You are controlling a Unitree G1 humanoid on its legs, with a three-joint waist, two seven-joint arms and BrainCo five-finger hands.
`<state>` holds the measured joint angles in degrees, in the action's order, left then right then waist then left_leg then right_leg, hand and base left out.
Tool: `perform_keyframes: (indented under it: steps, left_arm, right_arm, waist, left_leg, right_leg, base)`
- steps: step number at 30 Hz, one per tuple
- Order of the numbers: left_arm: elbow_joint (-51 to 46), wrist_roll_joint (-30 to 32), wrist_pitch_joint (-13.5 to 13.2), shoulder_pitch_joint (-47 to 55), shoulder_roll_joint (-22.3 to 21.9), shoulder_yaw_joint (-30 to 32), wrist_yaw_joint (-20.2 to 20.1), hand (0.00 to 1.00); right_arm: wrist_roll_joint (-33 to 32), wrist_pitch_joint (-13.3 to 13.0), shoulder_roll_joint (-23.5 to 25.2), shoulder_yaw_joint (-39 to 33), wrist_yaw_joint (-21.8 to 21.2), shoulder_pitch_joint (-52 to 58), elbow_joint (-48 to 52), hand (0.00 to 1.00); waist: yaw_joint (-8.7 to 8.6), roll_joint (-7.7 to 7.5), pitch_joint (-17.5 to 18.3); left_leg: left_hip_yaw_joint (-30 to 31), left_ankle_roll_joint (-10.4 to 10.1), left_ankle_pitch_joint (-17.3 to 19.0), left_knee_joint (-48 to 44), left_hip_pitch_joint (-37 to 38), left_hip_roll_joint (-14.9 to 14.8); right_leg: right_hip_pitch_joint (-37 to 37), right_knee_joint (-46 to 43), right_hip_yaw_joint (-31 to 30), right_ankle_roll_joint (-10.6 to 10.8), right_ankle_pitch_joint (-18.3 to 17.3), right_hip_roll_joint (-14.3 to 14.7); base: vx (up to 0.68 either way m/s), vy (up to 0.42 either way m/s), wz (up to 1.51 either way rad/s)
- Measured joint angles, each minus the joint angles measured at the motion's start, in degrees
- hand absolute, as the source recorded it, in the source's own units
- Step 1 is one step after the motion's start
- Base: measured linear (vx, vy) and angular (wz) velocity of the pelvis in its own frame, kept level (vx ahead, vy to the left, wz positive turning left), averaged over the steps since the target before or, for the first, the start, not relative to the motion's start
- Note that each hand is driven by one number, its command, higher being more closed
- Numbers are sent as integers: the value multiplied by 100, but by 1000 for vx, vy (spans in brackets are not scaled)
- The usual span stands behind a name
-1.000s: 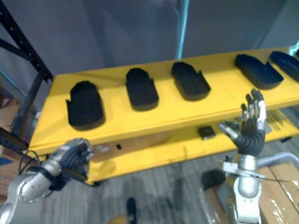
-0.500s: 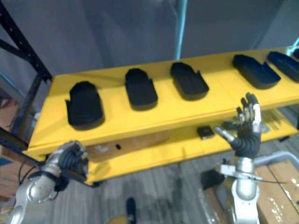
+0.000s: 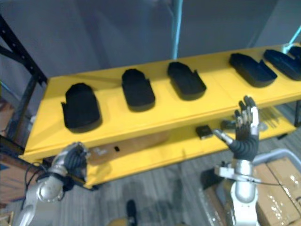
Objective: Walk over and take plastic housings, then place them on the shelf
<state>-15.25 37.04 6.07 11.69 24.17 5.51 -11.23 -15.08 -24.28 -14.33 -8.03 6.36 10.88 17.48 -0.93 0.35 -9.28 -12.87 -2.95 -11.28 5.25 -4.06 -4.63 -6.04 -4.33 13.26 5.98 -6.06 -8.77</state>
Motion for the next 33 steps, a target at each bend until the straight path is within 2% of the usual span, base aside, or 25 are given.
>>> perform_keyframes:
  steps: [7, 15, 30, 33]
  left_arm:
    - [479, 5, 231, -300, 1, -6, 392, 100]
    - [776, 3, 292, -540, 3, -3, 605, 100]
    - [1551, 17, 431, -1143, 24, 5, 772, 100]
    - [1882, 176, 437, -1232, 113, 4, 775, 100]
  right_arm:
    - [0, 0, 25, 0, 12, 7, -82, 0]
    - [0, -2, 79, -1, 115, 6, -134, 0]
    - [-1, -18, 88, -39, 141, 12, -289, 0]
    - [-3, -19, 88, -39, 131, 9, -345, 0]
  waist:
    - [-15, -1, 1]
    - [-62, -2, 8]
    - [-199, 56, 174]
    - [-231, 69, 194]
  left_leg:
    - [-19, 7, -5, 0, 6, -8]
    - [-35, 4, -4, 0, 12, -14]
    - [-190, -4, -8, 0, 11, -100]
    - [-219, -8, -11, -1, 11, -119]
  right_leg:
    - [20, 5, -60, 12, 25, 5]
    - [22, 11, -81, 14, 52, 7]
    - [113, 53, -260, -8, 118, 76]
    - [138, 56, -299, -1, 134, 91]
  base:
    - [-1, 0, -3]
    - [0, 0, 0]
    - [-1, 0, -5]
    - [0, -4, -6]
